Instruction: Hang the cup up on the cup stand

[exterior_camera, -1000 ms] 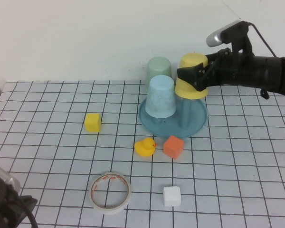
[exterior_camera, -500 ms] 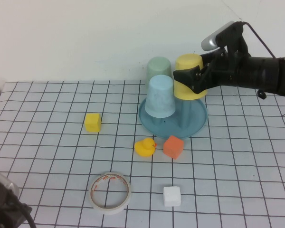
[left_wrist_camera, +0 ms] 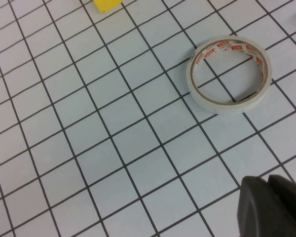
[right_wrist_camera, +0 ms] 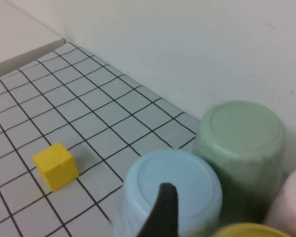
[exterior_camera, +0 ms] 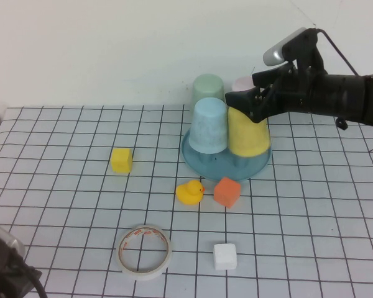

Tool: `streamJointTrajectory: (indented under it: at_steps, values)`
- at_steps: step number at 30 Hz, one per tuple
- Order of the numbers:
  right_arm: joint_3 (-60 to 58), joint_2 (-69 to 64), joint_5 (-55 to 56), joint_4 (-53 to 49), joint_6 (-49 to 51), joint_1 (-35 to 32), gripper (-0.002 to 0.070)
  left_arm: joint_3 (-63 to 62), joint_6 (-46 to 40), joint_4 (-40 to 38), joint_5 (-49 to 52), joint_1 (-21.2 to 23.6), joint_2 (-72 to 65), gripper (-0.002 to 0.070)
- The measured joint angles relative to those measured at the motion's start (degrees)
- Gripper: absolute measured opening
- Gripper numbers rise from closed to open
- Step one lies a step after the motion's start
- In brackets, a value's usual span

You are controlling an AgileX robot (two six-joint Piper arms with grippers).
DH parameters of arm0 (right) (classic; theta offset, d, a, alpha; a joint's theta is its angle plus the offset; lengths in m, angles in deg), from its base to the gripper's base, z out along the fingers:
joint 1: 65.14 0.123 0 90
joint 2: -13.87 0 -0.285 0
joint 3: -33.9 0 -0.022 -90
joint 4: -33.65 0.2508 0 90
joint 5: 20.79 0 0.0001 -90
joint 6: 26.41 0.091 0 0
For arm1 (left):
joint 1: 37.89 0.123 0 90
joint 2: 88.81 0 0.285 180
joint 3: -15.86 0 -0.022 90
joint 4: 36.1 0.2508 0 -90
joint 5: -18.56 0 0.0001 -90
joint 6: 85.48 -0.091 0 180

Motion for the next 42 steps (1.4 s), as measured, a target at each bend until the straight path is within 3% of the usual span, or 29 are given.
streamJointTrajectory:
  at_steps: [9,12,14,19,22,27,30,34,42]
  values:
    - [0.48,0.0,-1.67,0.04,3.12,0.0,0.0691,0.0,0.0,0.0,0.0,0.0,0.0,0.0]
    - [0.48,0.0,-2.94,0.04,8.46,0.0,0.0649,0.0,0.0,0.0,0.0,0.0,0.0,0.0]
    - [0.48,0.63,-3.55,0.04,10.8,0.0,0.0559,0.0,0.0,0.0,0.0,0.0,0.0,0.0]
    - [0.48,5.2,-8.5,-1.31,18.27,-2.34,0.0129,0.0,0.0,0.32,0.0,0.0,1.19,0.0]
    - [0.48,8.98,-15.85,-4.54,24.98,-5.35,0.0045,0.0,0.0,1.3,-0.29,0.0,4.35,0.0]
    - [0.6,13.39,-32.93,-11.26,33.99,-10.67,0.0015,0.0,1.67,4.18,-0.97,0.0,13.46,0.0]
    - [-2.08,17.95,-37.65,-14.38,36.44,-11.91,0.0014,1.07,1.7,5.26,-1.9,0.0,19.87,0.0]
    - [-9.56,26.62,-36.38,-14.89,36.43,-12.01,0.0013,5.49,3.53,6.1,-4.41,0.0,24.72,0.0]
    - [-27.88,49.8,-23.85,-14.78,31.43,-12.01,0.0013,12.22,8.75,9.44,-7.53,0.0,27.52,0.0]
